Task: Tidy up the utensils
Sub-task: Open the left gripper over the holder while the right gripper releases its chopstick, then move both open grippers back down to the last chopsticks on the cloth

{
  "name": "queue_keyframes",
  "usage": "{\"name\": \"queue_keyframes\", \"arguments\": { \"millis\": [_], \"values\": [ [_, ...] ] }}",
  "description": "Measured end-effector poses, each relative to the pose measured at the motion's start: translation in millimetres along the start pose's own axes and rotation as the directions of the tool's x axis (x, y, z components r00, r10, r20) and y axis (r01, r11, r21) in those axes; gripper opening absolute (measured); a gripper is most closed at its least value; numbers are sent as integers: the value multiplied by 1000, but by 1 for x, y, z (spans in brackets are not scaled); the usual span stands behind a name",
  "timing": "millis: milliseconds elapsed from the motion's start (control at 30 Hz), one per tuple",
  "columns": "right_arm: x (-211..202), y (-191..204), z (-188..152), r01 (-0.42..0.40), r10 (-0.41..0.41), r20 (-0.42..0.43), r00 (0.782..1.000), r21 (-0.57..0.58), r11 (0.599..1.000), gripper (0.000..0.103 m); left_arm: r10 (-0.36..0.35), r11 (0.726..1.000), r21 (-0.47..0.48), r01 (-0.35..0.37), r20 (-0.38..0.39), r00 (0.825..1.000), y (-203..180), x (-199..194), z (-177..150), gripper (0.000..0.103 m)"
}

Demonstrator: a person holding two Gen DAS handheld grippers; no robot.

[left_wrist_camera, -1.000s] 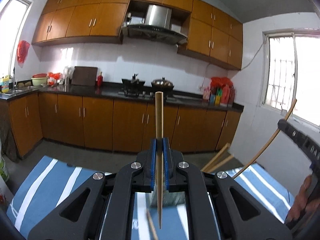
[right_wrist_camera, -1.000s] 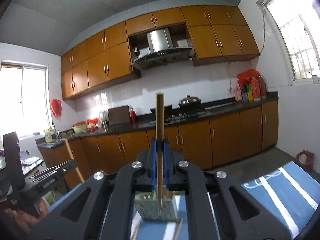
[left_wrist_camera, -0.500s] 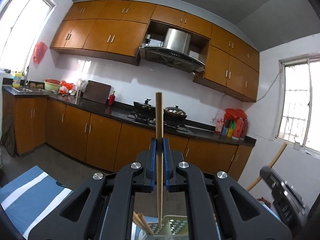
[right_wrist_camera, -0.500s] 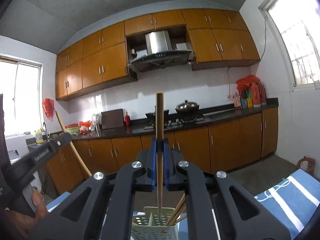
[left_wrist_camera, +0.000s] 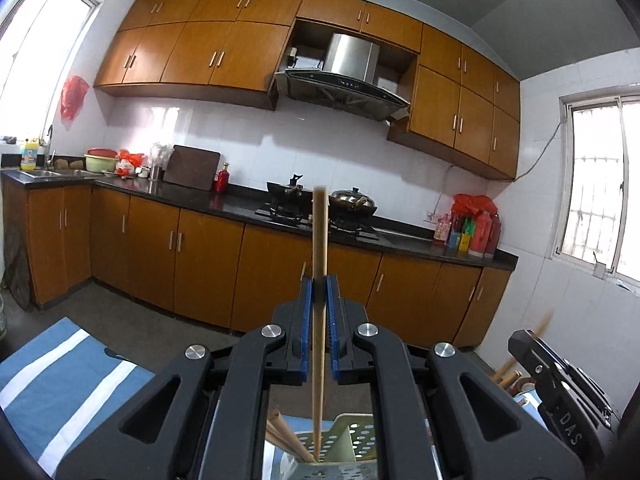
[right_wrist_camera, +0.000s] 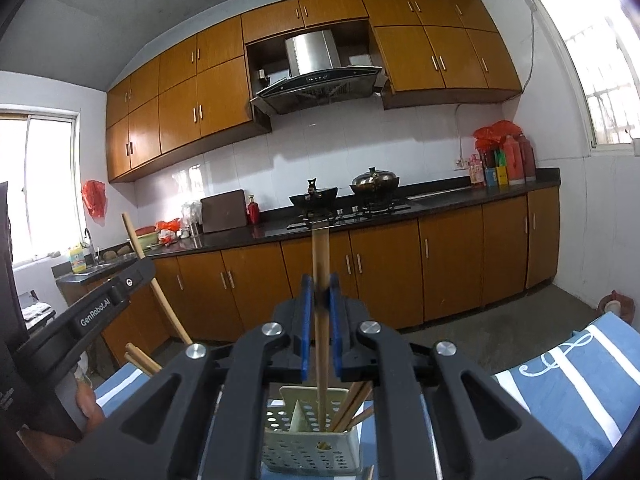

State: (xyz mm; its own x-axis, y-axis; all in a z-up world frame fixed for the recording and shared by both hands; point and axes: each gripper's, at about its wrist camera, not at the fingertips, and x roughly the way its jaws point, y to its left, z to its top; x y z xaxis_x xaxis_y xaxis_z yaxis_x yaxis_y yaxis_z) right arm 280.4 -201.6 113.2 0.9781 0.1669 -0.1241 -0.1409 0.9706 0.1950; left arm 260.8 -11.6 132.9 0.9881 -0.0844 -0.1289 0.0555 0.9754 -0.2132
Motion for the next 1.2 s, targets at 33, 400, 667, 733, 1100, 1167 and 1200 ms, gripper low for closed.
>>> {"name": "queue_keyframes", "arguments": {
  "millis": [33,400,667,733,1100,1167,1200],
  "values": [
    [-3,0,1,-2,2,2,1000,4,1000,16,1,1000,4,-1,-3,1000,0,-2,2,8],
    [-62,11,11,-11,12,41,999,-26,1000,20,-2,1000,1,2,0,1000,7,-45,25,8],
    [-104,-2,-51,17,-21,-121,992,-37,999,26,46,999,19,-44,-122,991,40,-93,-17,32],
    [-102,-9,-83,31,-35,-221,975,-22,999,26,65,998,36,-59,-179,982,47,-98,-38,32],
    [-84,-6,-218,66,-34,-602,798,30,997,26,133,990,108,-93,-462,877,64,-91,-152,32],
    [-82,-2,-227,62,-35,-621,783,22,998,26,137,990,107,-97,-485,864,66,-92,-162,32],
    [-81,-1,-229,61,-39,-625,779,14,998,26,140,989,106,-100,-496,857,67,-92,-166,32]
  ]
}}
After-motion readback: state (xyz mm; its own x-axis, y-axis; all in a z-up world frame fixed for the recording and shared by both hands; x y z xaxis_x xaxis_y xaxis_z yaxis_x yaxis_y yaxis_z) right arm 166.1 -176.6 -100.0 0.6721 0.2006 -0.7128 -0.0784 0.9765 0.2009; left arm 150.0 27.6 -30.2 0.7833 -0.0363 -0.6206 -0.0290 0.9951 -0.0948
